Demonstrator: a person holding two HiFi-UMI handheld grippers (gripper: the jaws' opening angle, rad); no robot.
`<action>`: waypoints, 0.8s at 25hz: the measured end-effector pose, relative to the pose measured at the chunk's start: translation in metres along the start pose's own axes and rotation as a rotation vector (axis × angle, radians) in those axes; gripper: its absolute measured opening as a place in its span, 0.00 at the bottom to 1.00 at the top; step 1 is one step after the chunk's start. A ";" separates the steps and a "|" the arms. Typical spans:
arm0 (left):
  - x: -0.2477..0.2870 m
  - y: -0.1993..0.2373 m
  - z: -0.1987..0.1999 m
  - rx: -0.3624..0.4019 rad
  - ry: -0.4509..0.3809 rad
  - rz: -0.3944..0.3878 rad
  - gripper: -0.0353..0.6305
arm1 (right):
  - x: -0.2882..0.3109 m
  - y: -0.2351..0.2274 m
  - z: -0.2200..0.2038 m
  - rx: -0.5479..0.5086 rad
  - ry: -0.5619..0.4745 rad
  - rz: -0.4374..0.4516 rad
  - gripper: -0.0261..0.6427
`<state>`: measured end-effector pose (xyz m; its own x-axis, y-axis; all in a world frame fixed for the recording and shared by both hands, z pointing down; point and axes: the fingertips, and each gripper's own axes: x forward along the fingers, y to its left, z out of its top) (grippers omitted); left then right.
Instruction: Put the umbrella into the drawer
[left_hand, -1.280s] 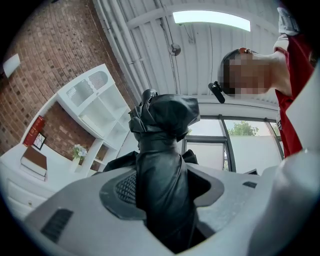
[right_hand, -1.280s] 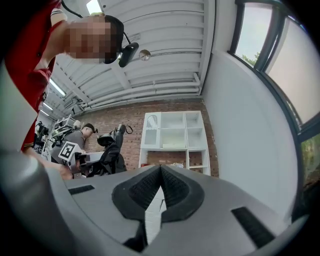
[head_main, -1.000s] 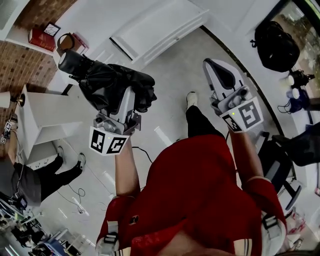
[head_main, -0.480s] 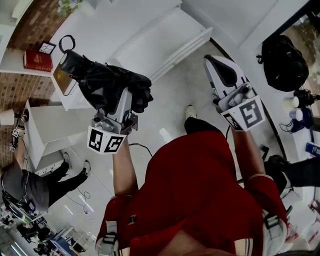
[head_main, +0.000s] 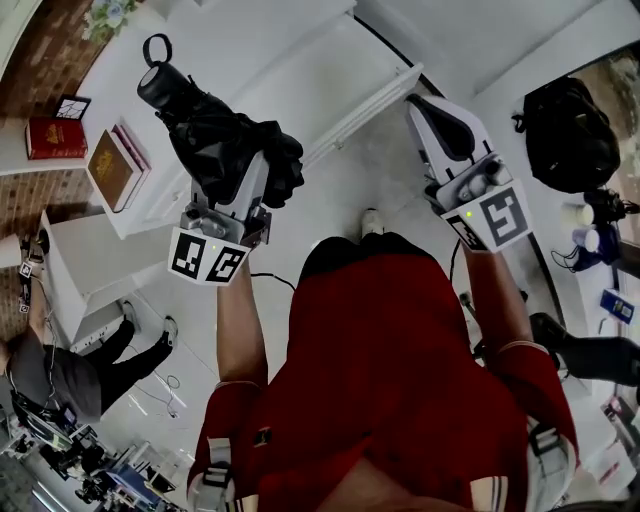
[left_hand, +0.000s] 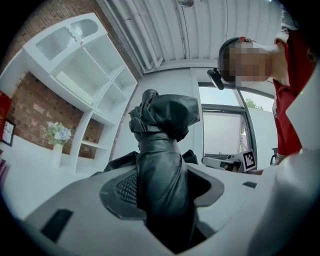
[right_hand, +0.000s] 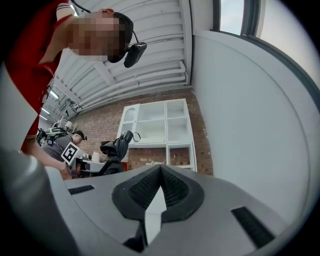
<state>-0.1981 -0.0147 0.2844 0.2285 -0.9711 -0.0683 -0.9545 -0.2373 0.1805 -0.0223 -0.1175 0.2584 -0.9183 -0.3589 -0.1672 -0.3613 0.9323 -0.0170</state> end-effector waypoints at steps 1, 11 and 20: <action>0.006 0.004 -0.004 0.006 0.020 -0.005 0.40 | 0.004 -0.003 -0.003 0.003 0.006 -0.001 0.04; 0.056 0.049 -0.052 0.046 0.217 -0.090 0.40 | 0.040 -0.031 -0.027 0.012 0.051 -0.081 0.04; 0.099 0.089 -0.121 0.076 0.416 -0.234 0.40 | 0.080 -0.053 -0.046 -0.018 0.084 -0.184 0.04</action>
<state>-0.2368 -0.1351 0.4121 0.4813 -0.8228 0.3023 -0.8761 -0.4634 0.1336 -0.0843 -0.1977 0.2915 -0.8467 -0.5260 -0.0802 -0.5261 0.8501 -0.0214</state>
